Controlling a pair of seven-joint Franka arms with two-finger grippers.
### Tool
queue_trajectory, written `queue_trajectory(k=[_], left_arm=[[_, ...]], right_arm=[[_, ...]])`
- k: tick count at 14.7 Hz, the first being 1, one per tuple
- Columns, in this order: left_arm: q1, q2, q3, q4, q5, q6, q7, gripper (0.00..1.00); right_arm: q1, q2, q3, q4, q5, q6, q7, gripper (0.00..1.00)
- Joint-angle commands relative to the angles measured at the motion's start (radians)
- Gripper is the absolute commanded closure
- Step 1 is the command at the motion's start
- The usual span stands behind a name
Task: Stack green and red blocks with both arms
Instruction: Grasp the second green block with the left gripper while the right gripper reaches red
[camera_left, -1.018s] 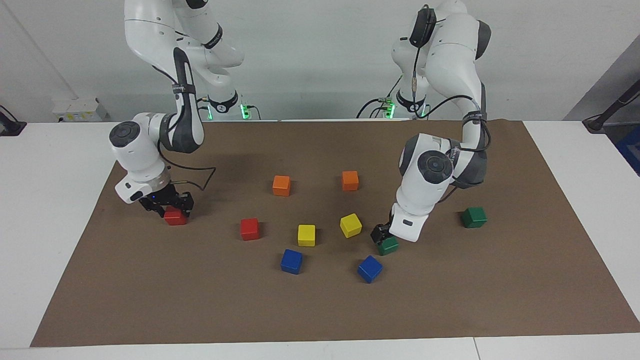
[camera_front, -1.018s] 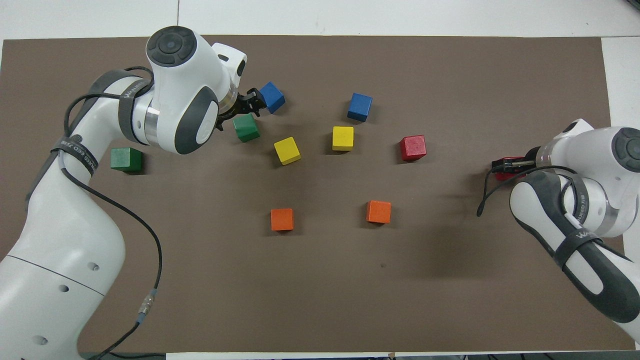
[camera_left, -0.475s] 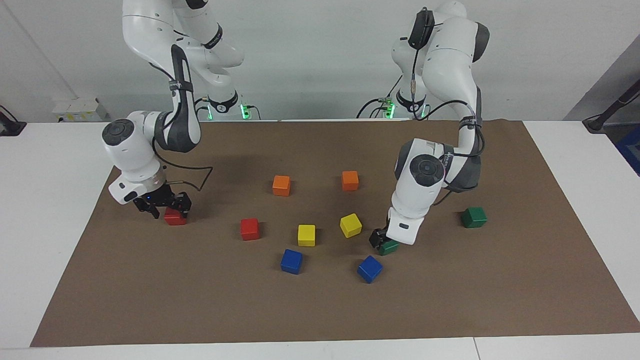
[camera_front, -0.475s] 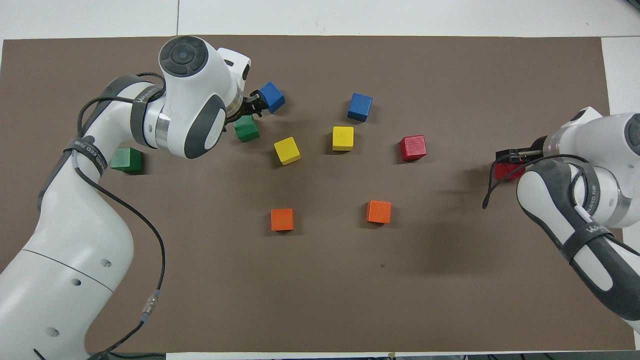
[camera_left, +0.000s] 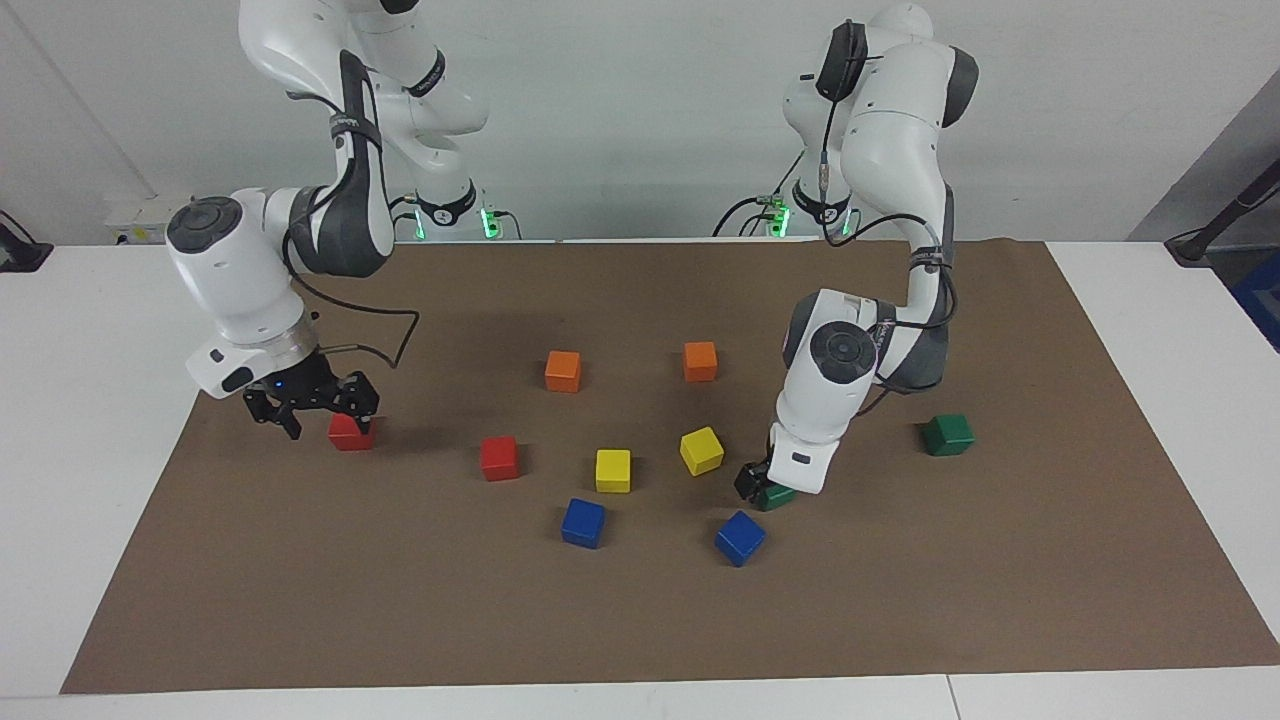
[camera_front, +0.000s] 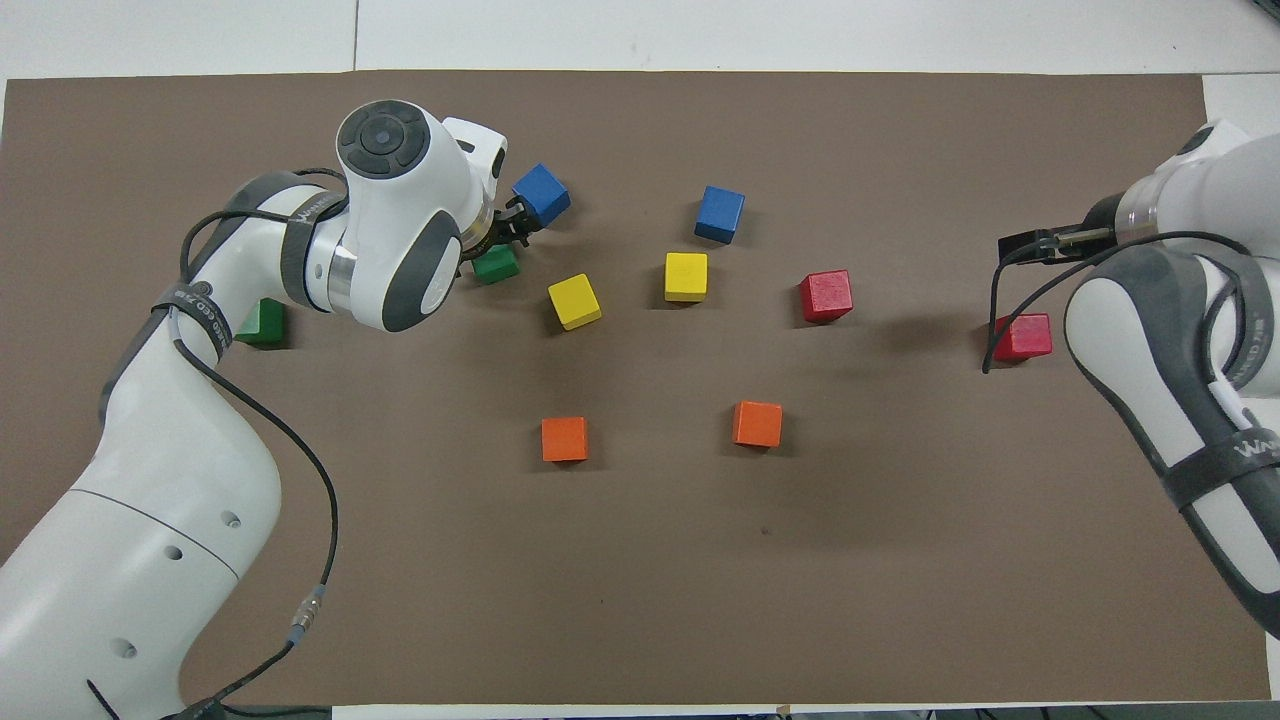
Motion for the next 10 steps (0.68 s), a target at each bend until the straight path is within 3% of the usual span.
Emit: queue_trajectory(k=[1,6,8,9,10], left_arm=[[-0.018,-0.009,0.017,-0.031,0.022,0.034,-0.029,0.00],[-0.016,-0.009,0.017,-0.031,0.021,0.035,-0.029,0.00],[-0.018,-0.009,0.017,-0.031,0.021,0.034,-0.032,0.02],[-0.016,-0.011,0.017,-0.031,0.022,0.029,-0.035,0.19],[-0.018,-0.011,0.017,-0.029,0.022,0.019,-0.034,0.46]], right_arm=[[-0.006,0.030,0.019,0.067,0.012,-0.053,0.002,0.00],[0.060,0.041,0.019,0.098,-0.009,-0.062,0.059,0.00],[0.043,0.034,0.021,0.055,-0.009,-0.048,0.072,0.00],[0.039,0.032,0.021,0.057,-0.009,-0.060,0.076,0.00],[0.043,0.032,0.019,0.057,-0.009,-0.067,0.089,0.00]])
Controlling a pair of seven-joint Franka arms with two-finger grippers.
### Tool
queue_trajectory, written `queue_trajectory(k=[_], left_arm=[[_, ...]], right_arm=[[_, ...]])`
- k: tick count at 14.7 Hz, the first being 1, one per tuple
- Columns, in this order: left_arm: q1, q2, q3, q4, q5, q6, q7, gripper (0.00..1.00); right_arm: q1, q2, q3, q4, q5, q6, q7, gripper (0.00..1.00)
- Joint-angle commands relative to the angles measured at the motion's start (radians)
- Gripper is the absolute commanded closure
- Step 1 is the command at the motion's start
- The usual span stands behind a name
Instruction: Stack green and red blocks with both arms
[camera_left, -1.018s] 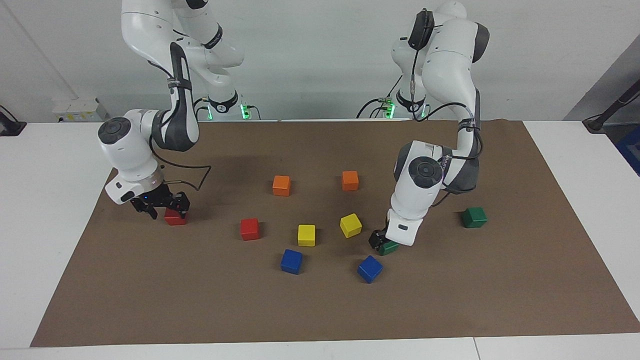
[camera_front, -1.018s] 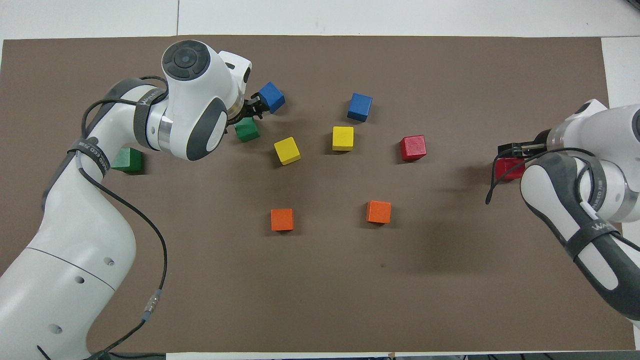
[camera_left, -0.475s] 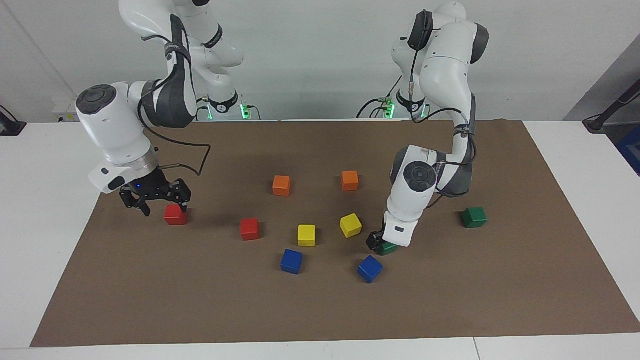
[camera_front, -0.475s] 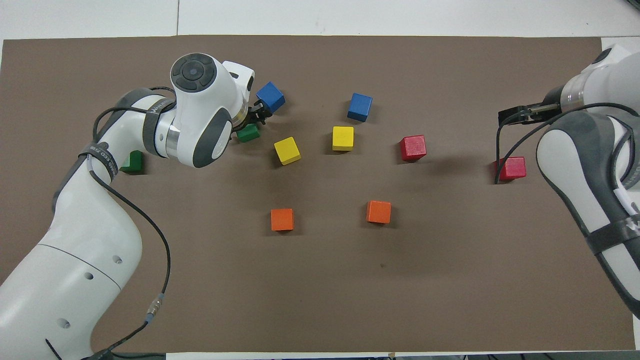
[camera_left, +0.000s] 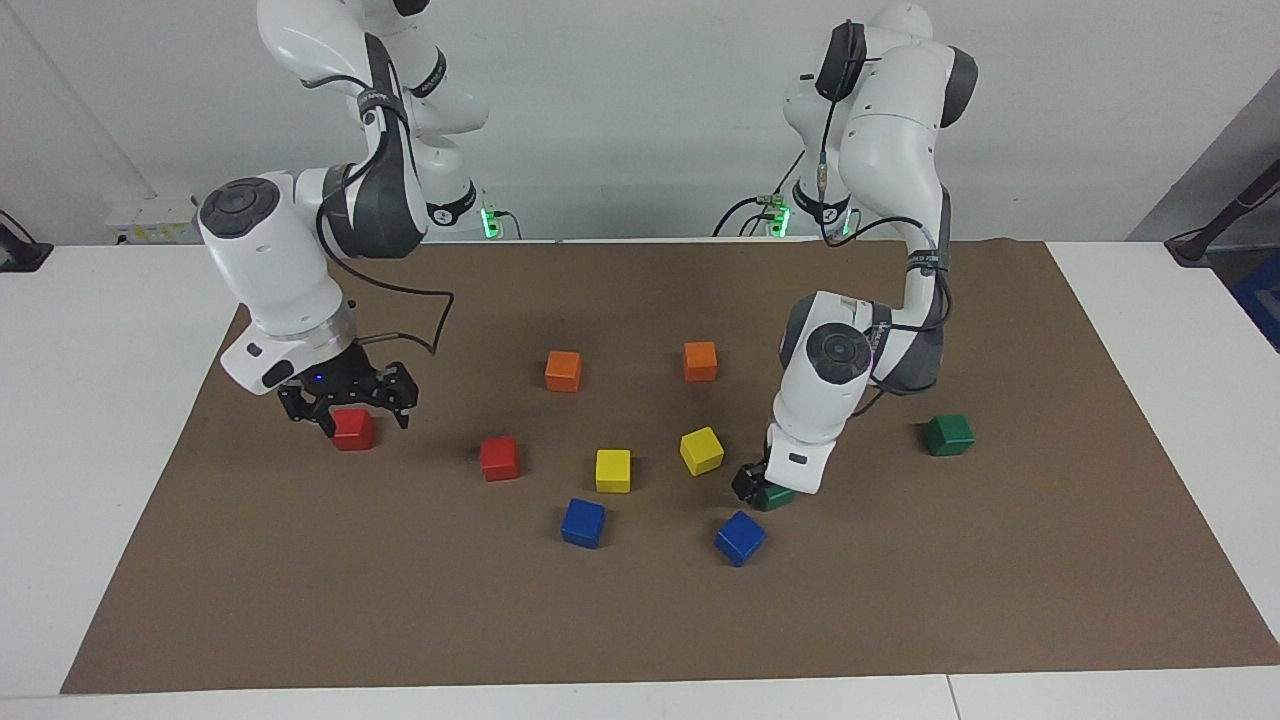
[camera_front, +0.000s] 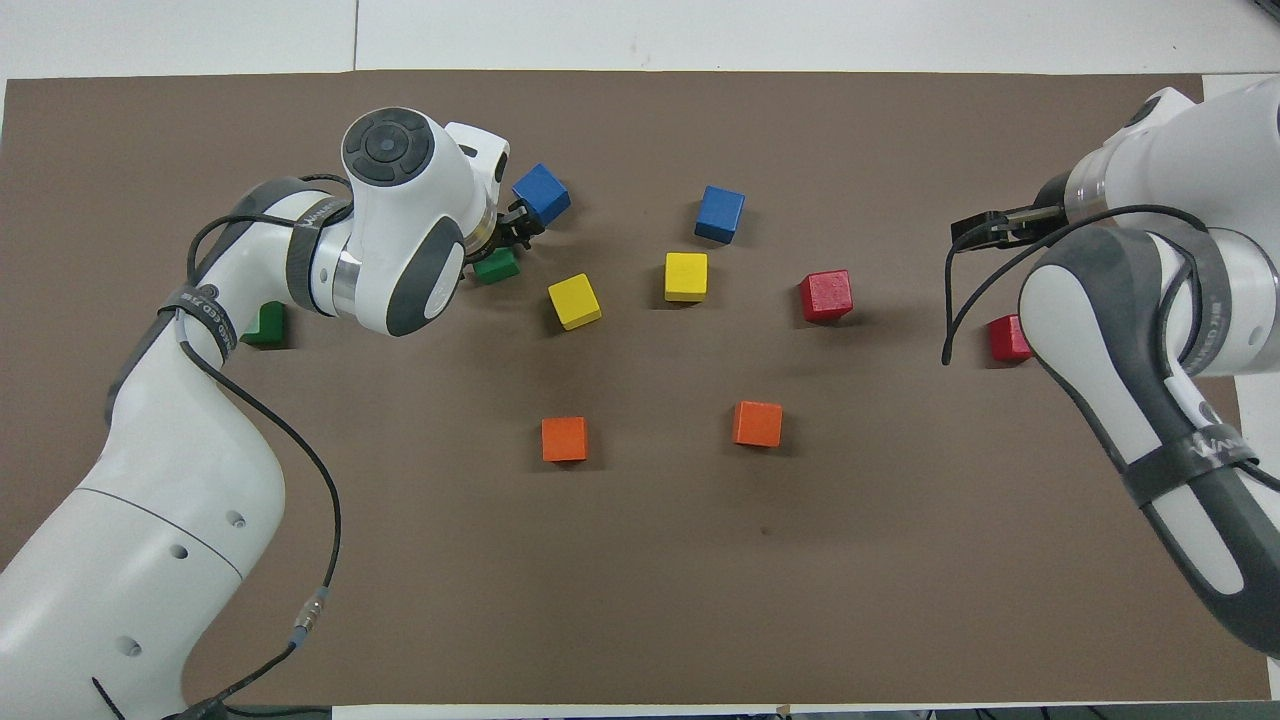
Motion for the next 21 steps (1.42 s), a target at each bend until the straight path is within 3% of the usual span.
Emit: queue_trajectory(k=[1,2,7,11,21], left_arm=[[-0.016,-0.012,0.016,-0.018,0.022,-0.011,-0.023,0.81],[-0.012,-0.014,0.016,-0.010,0.024,-0.037,-0.019,1.00],[0.031,-0.061,0.014,0.025,0.024,-0.148,0.006,1.00],[0.126,-0.169,0.011,0.002,0.015,-0.309,0.274,1.00],[0.350,-0.321,0.011,-0.177,0.010,-0.317,0.829,1.00]], right_arm=[[-0.004,0.001,0.005,0.001,-0.008,-0.021,0.066,0.00],[0.001,0.002,0.007,0.004,-0.008,-0.021,0.100,0.00],[0.093,0.064,0.007,0.068,-0.011,-0.013,0.196,0.00],[0.129,0.137,0.007,0.122,-0.012,0.025,0.246,0.00],[0.232,0.200,0.005,0.128,-0.032,0.074,0.388,0.00]])
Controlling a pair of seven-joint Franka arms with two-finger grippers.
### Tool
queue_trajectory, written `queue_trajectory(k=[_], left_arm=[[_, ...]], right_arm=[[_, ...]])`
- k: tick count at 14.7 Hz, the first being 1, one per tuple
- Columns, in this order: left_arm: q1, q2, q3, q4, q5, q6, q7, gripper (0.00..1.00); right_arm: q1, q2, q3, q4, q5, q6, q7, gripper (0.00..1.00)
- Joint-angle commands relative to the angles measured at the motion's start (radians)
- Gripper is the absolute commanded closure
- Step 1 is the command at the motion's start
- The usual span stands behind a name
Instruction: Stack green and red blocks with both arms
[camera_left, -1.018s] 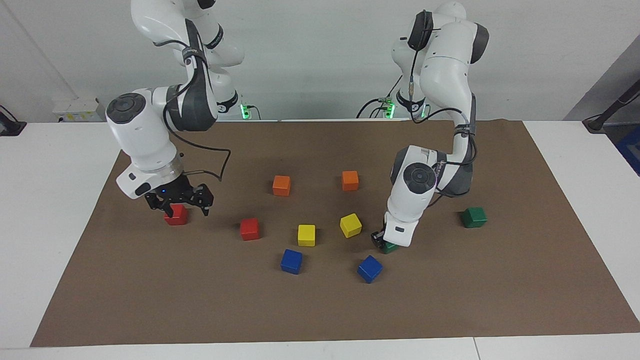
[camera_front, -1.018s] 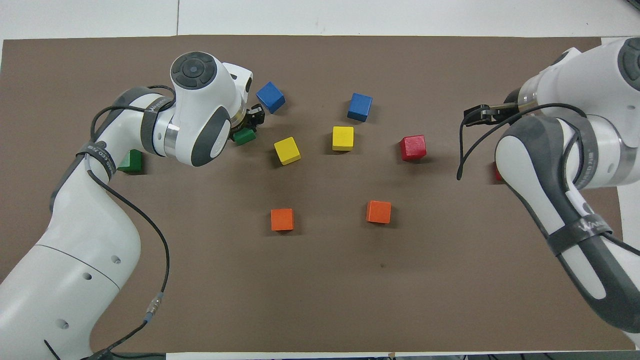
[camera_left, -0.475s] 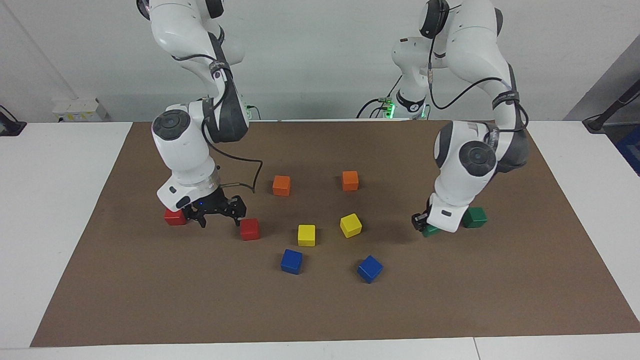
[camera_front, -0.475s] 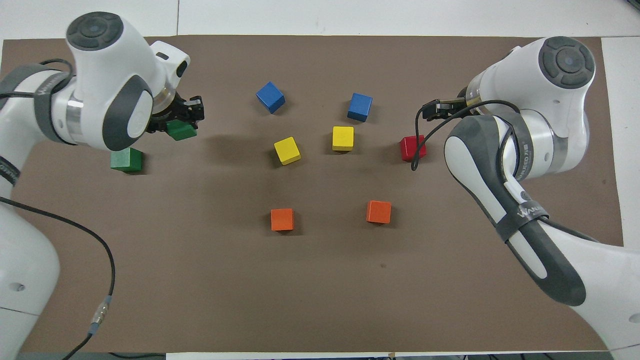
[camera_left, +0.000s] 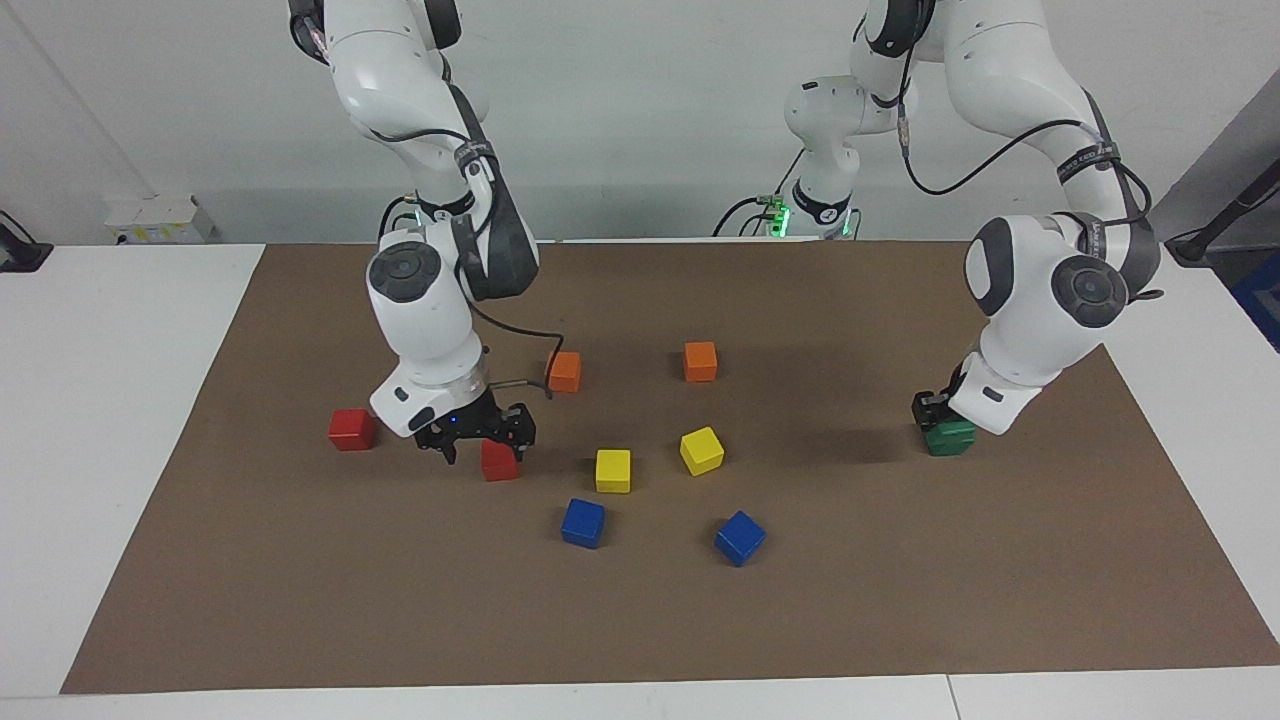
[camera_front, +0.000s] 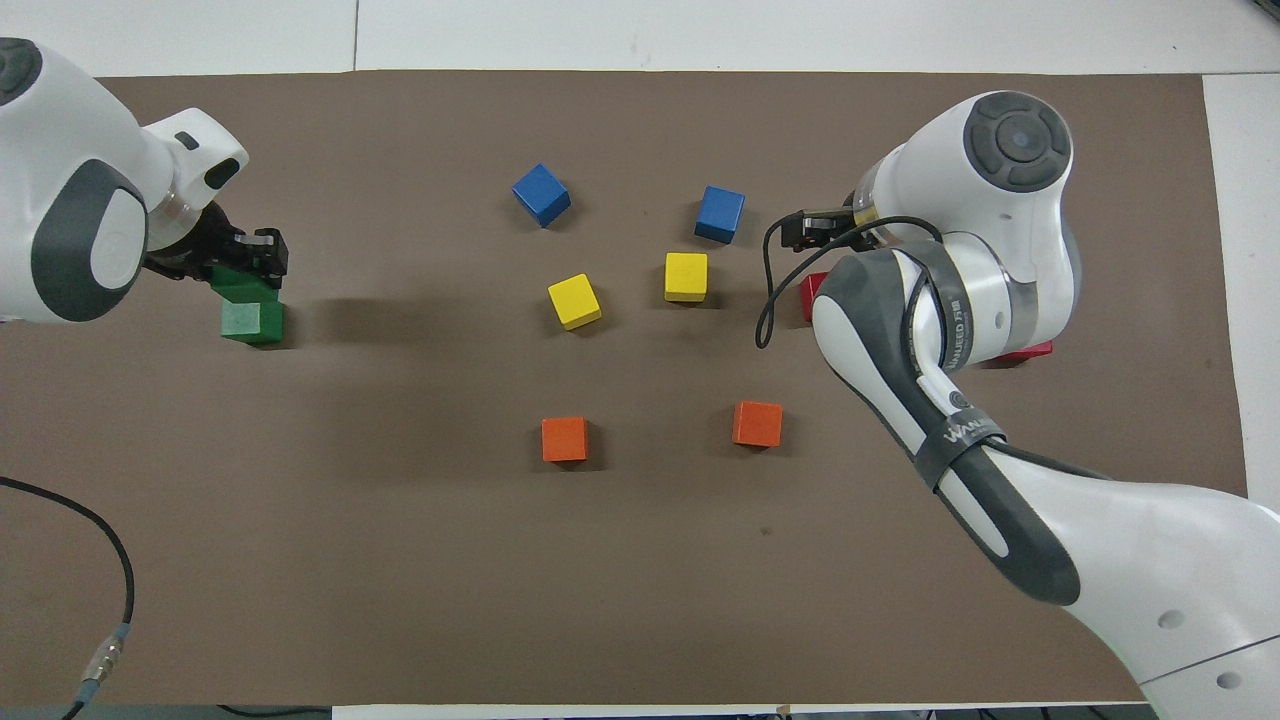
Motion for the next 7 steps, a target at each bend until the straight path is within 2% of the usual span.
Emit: queue_trajectory(k=[1,3,7], left_arm=[[0.030,-0.061,-0.007,-0.088,0.002,0.026,0.077,1.00],[0.063,-0.074,-0.007,-0.129,-0.007,0.077,0.080,1.00],[0.098,-0.126,-0.006,-0.272,-0.036,0.256,0.070,1.00]], right_arm=[[0.000,0.022,0.000,0.006,-0.022,0.019,0.043,0.00],[-0.011,0.029,0.000,-0.032,-0.022,0.044,0.041,0.00],[-0.019,0.012,0.000,-0.119,-0.022,0.090,0.034,0.00]])
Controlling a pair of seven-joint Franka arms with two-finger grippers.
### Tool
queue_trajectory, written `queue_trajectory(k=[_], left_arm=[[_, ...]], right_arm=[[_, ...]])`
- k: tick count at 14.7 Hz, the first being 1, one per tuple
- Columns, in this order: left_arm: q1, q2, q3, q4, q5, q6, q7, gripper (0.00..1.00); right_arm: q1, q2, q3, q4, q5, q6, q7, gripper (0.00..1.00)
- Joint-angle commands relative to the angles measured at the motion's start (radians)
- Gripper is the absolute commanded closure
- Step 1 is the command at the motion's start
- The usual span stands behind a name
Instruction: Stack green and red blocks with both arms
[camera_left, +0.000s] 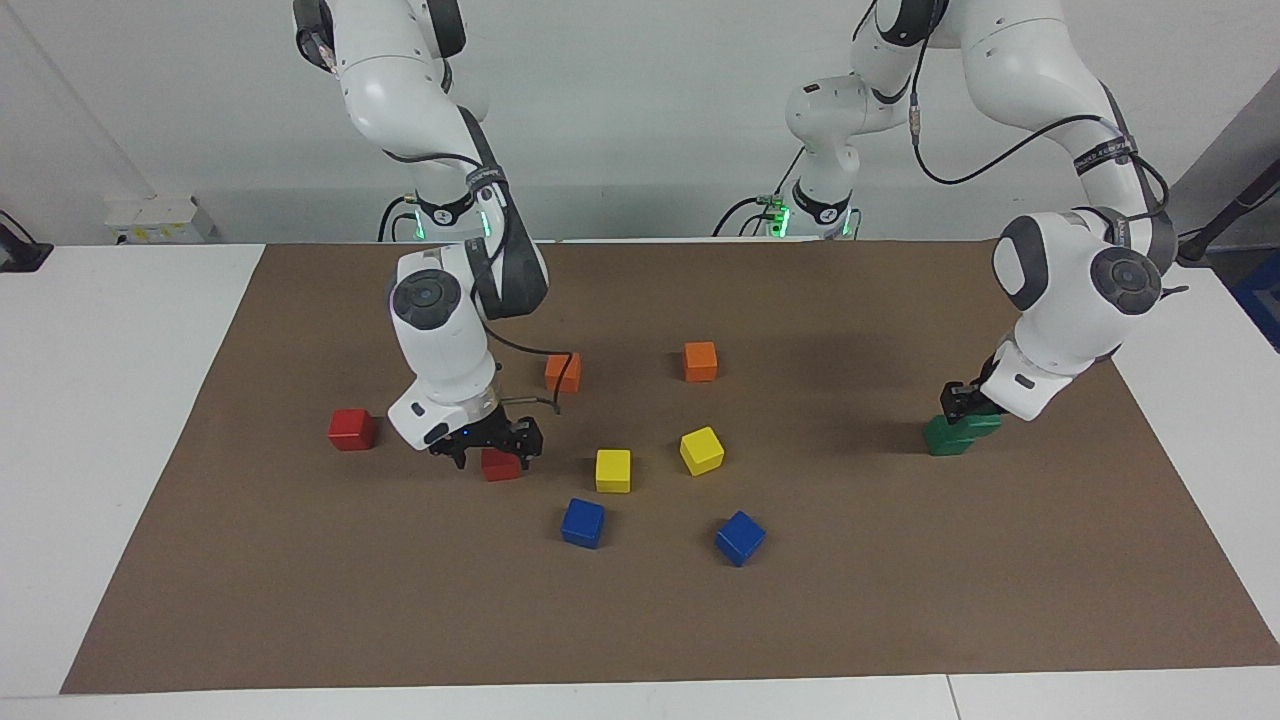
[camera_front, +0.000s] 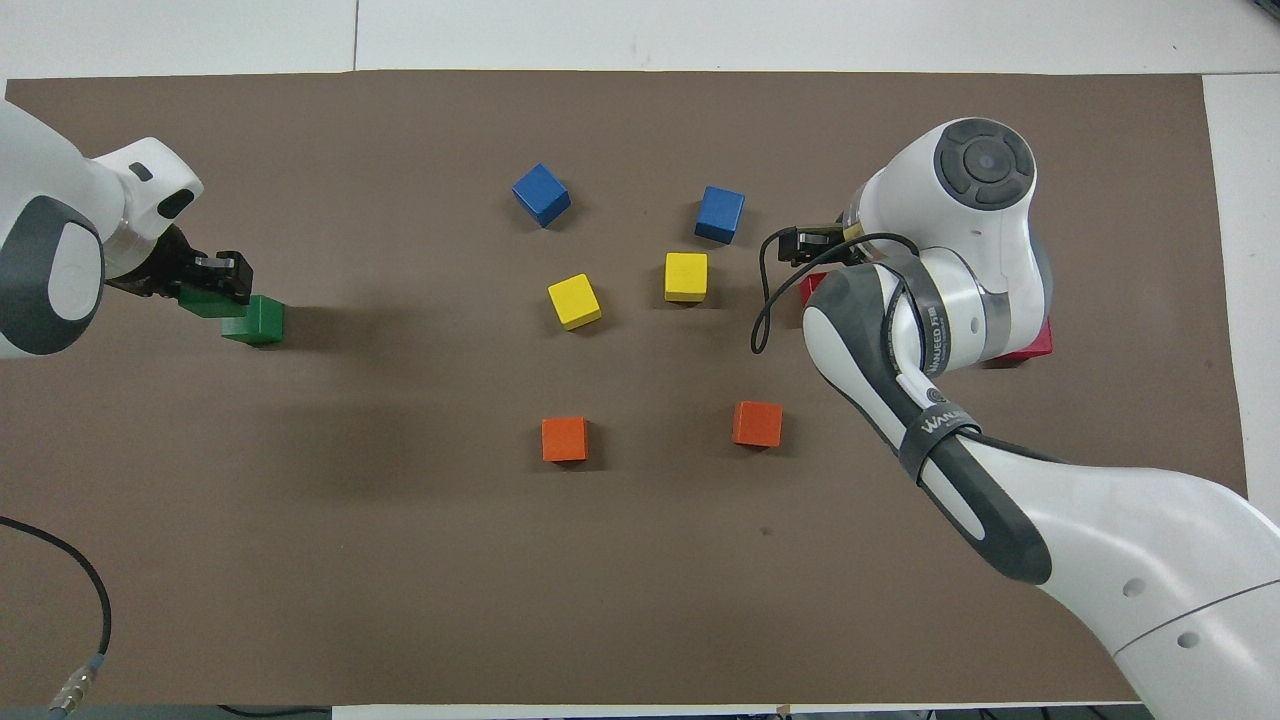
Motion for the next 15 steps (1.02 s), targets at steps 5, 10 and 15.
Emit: queue_trajectory(k=[5,10,15], left_arm=[[0.038,-0.076,-0.007,-0.129,-0.047,0.104,0.012,1.00],[0.033,-0.075,-0.005,-0.155,-0.081,0.148,0.020,1.00],[0.033,-0.073,-0.004,-0.152,-0.079,0.150,0.023,1.00]], right_arm=[[-0.003,-0.033,0.010,-0.095,-0.017,0.053,0.011,0.00],[0.003,-0.043,0.010,-0.155,-0.019,0.090,-0.019,0.00],[0.002,-0.048,0.010,-0.183,-0.019,0.125,-0.088,0.00]])
